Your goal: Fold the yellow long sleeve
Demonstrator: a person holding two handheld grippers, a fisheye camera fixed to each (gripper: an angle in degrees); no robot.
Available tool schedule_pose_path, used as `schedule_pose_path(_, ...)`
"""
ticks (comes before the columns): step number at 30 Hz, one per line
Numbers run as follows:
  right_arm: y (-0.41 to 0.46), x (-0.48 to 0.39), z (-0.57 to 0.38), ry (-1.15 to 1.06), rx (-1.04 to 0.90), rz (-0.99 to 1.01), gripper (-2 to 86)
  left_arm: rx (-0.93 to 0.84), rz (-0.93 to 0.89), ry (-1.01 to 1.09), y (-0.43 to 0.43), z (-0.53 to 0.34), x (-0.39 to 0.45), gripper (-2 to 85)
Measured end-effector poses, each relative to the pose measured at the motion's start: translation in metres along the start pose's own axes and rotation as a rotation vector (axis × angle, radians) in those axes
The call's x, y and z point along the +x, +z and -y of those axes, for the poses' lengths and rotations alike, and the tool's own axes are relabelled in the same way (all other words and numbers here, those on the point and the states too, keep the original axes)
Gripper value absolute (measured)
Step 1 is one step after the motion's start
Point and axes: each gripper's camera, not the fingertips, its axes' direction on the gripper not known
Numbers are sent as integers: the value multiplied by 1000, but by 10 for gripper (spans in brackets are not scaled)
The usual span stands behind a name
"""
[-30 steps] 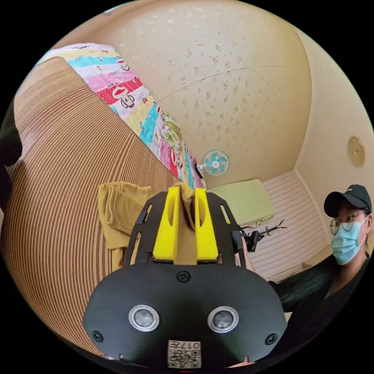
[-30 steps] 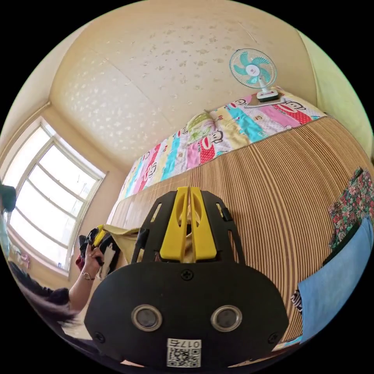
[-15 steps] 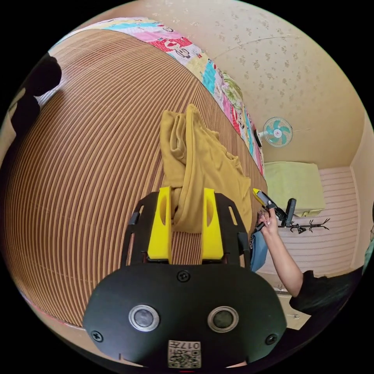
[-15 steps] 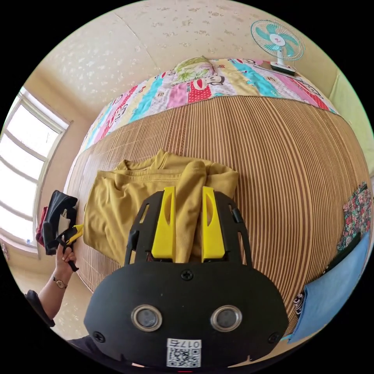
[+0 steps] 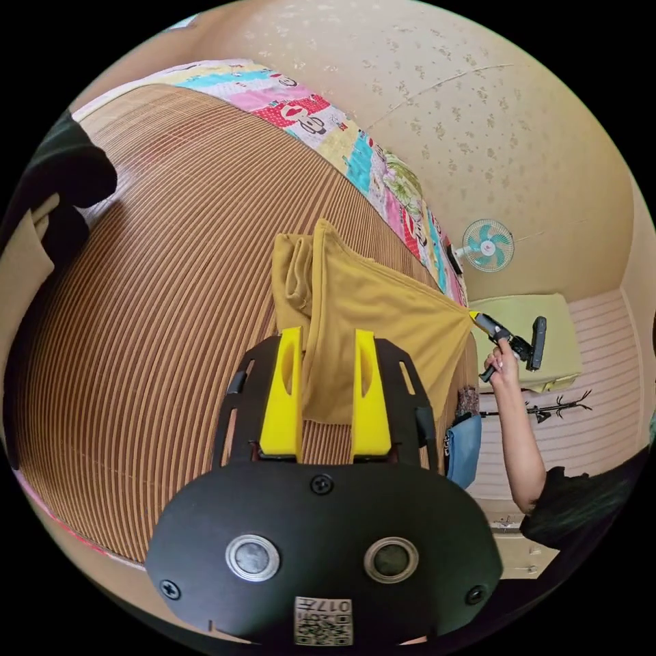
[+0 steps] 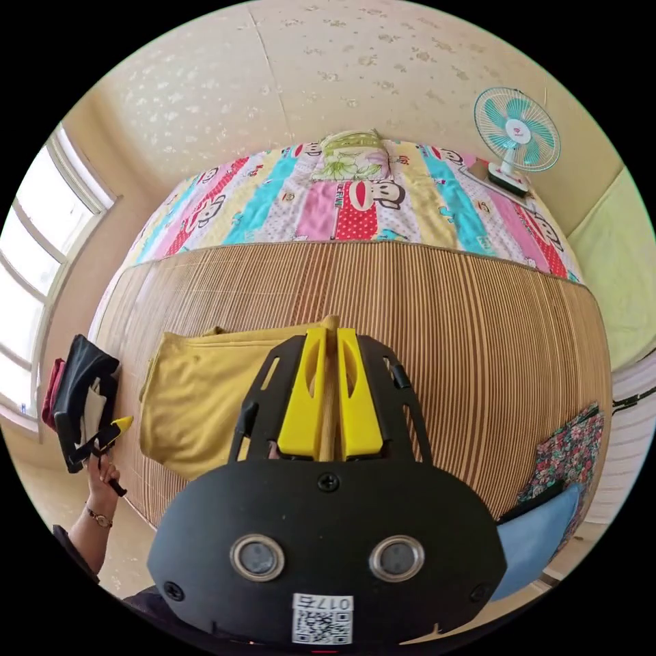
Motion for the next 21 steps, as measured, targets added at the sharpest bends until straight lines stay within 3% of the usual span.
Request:
schedule_pose_path(3,60,12,10,41,-264,-115,63,-6,-13,-186,5,-23,-24,153)
schedule_pose_path(6,32,-12,-17,-16,-113,-124,72,41,-71,-355,11,-52,-40,167)
schedule_pose_path(11,3,-59,-91,-80,109,265,45,59,-200,-458,38,-68,-53,139)
schedule_pose_path(13,29,-69,-109,-118,85,293,28,130,-271,-508,35,-70,-58,94)
schedule_pose_path(14,65,-76,-116,-154,-38,218,20,151,-316,-502,33,-69,-56,84)
schedule_pose_path(15,89,-78,-120,-175,-146,158,18,200,-440,-433,25,-64,-42,64)
schedule_pose_path(16,93,-69,-128,-195,-93,183,14,201,-496,-302,17,-55,-12,60)
schedule_pose_path(19,59,-20,-119,-130,-109,277,9,93,-387,96,13,-47,102,57)
schedule_pose_path(21,17,24,-136,-43,26,323,9,13,-346,290,34,-61,170,57)
